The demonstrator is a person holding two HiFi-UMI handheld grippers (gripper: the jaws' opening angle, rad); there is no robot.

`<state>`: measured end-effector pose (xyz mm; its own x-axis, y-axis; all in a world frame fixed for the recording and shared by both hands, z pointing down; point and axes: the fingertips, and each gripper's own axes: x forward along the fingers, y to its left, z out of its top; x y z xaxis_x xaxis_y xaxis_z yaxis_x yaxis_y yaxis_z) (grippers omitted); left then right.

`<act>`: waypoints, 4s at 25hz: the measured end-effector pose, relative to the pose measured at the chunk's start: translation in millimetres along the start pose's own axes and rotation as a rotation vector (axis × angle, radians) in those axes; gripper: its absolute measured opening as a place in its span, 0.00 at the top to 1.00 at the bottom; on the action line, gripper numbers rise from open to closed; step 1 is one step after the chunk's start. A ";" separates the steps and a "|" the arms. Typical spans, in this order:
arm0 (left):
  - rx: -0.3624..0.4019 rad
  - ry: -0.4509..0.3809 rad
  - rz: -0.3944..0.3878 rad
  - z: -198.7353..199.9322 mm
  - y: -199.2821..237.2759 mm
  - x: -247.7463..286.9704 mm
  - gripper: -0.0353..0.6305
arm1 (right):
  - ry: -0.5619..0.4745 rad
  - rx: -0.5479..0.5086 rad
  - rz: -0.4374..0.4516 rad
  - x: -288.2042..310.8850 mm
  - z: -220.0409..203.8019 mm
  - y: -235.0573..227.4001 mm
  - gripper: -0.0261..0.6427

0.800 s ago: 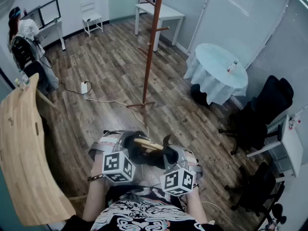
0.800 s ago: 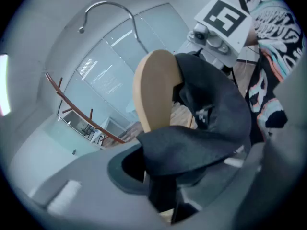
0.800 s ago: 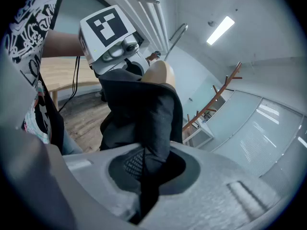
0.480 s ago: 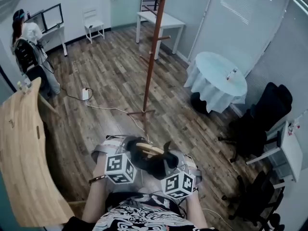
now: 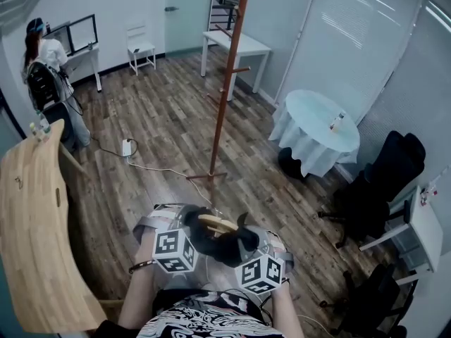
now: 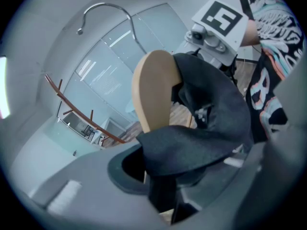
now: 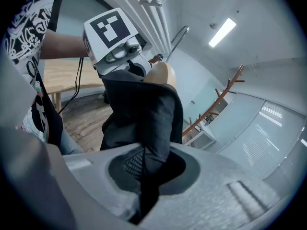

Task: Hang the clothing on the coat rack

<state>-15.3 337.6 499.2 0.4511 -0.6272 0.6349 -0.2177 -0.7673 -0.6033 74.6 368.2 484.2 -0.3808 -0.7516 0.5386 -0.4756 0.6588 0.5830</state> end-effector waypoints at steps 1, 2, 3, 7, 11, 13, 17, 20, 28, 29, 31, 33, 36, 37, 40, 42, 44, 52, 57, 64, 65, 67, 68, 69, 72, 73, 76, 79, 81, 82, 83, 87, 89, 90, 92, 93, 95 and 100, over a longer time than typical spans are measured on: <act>-0.002 0.002 0.002 -0.6 -1.6 -0.9 0.82 | -0.002 -0.001 0.002 -0.5 -0.2 1.4 0.93; -0.007 0.003 0.005 -1.4 -2.2 -1.7 0.82 | -0.004 -0.002 0.004 -0.6 0.3 2.3 0.93; -0.013 0.005 0.009 -2.1 -1.9 -2.4 0.82 | -0.007 -0.004 0.004 -0.4 1.2 2.4 0.93; -0.041 0.014 0.003 -0.6 1.2 -1.8 0.82 | -0.017 -0.010 0.007 0.2 2.5 -3.3 0.93; -0.035 0.024 -0.018 5.5 1.1 0.1 0.82 | -0.023 -0.004 0.012 -3.4 -0.4 -7.4 0.93; -0.030 0.023 -0.018 9.3 3.5 4.2 0.82 | -0.022 0.004 0.009 -2.7 -4.0 -11.8 0.93; -0.037 0.013 -0.019 16.2 10.0 18.3 0.82 | -0.014 0.015 0.009 3.0 -12.8 -23.5 0.93; -0.046 0.012 -0.029 18.9 14.2 30.5 0.82 | -0.007 0.014 0.021 11.1 -19.6 -33.3 0.93; -0.053 0.017 -0.039 6.5 42.5 65.7 0.82 | -0.002 0.010 0.039 52.4 -23.7 -57.7 0.93; -0.051 0.018 -0.040 4.6 49.8 71.2 0.82 | -0.002 0.012 0.040 59.7 -22.9 -63.4 0.93; -0.048 0.018 -0.042 -0.3 63.6 82.3 0.82 | 0.001 0.015 0.041 74.7 -21.5 -73.2 0.93; -0.044 0.014 -0.041 -5.6 80.9 95.0 0.82 | 0.004 0.013 0.040 92.5 -19.3 -85.6 0.93; -0.033 0.010 -0.040 -13.6 112.6 120.0 0.82 | 0.010 0.014 0.039 124.6 -16.2 -110.0 0.93; -0.027 0.009 -0.040 -15.7 123.6 128.8 0.82 | 0.013 0.016 0.039 135.3 -15.3 -118.8 0.93; -0.015 0.002 -0.047 -22.8 156.2 152.4 0.82 | 0.025 0.023 0.040 166.4 -11.1 -144.8 0.93; -0.012 -0.004 -0.054 -32.2 178.8 168.1 0.82 | 0.034 0.027 0.036 190.2 -5.9 -159.9 0.93; -0.012 -0.008 -0.065 -43.0 200.8 183.7 0.82 | 0.047 0.030 0.035 214.2 0.0 -173.4 0.93; -0.002 -0.035 -0.108 -72.8 273.4 233.6 0.82 | 0.092 0.059 0.026 288.1 18.9 -221.1 0.93; 0.006 -0.051 -0.122 -90.3 310.2 260.7 0.82 | 0.109 0.087 0.019 329.7 27.3 -243.7 0.93; 0.019 -0.052 -0.132 -110.3 343.5 287.3 0.82 | 0.117 0.099 0.015 370.0 35.1 -260.4 0.93; 0.019 -0.053 -0.134 -111.0 345.6 290.6 0.82 | 0.119 0.101 0.016 372.9 34.7 -262.3 0.93; 0.019 -0.053 -0.140 -110.3 348.8 295.7 0.82 | 0.120 0.106 0.017 376.1 33.3 -265.9 0.93; 0.022 -0.054 -0.142 -109.2 350.1 297.7 0.82 | 0.120 0.108 0.016 376.8 32.2 -267.9 0.93; 0.025 -0.055 -0.144 -108.1 351.2 299.2 0.82 | 0.120 0.110 0.015 377.3 31.4 -269.6 0.93; 0.038 -0.056 -0.141 -108.0 356.4 301.1 0.82 | 0.113 0.113 0.007 380.7 33.0 -273.3 0.93; 0.040 -0.057 -0.139 -108.4 358.7 301.7 0.82 | 0.111 0.115 0.005 382.2 33.9 -274.7 0.93; 0.043 -0.054 -0.149 -108.0 362.8 308.3 0.82 | 0.107 0.123 0.010 387.1 31.9 -279.0 0.93; 0.052 -0.052 -0.164 -107.1 364.3 317.3 0.82 | 0.106 0.133 0.014 391.3 26.9 -282.4 0.93; 0.055 -0.050 -0.167 -107.0 367.3 324.6 0.82 | 0.104 0.134 0.016 396.8 23.3 -287.0 0.93; 0.055 -0.046 -0.169 -106.7 369.4 329.2 0.82 | 0.103 0.135 0.019 400.5 21.1 -290.1 0.93; 0.055 -0.041 -0.174 -106.5 370.8 334.1 0.82 | 0.103 0.138 0.024 404.1 18.4 -292.8 0.93; 0.050 -0.028 -0.195 -112.0 374.2 350.5 0.82 | 0.107 0.155 0.047 419.6 11.0 -296.5 0.93; 0.050 -0.024 -0.199 -115.0 380.0 359.7 0.82 | 0.109 0.158 0.054 429.7 8.5 -301.3 0.93; 0.049 -0.022 -0.202 -116.0 382.9 364.7 0.82 | 0.109 0.161 0.059 434.7 7.0 -304.3 0.93; 0.046 -0.017 -0.211 -117.6 387.8 374.9 0.82 | 0.112 0.167 0.068 444.1 3.4 -309.9 0.93; 0.044 -0.015 -0.215 -118.5 389.9 379.8 0.82 | 0.114 0.169 0.073 448.6 1.5 -312.4 0.93; 0.041 -0.011 -0.222 -120.6 393.4 388.6 0.82 | 0.119 0.173 0.081 457.3 -2.2 -317.0 0.93; 0.033 -0.009 -0.242 -124.4 402.7 411.6 0.82 | 0.131 0.179 0.088 478.1 -11.1 -329.6 0.93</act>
<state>-25.0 -246.3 577.6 0.4942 -0.4246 0.7586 -0.0740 -0.8900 -0.4500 58.1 -207.8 556.3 -0.3266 -0.6734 0.6633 -0.5830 0.6958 0.4194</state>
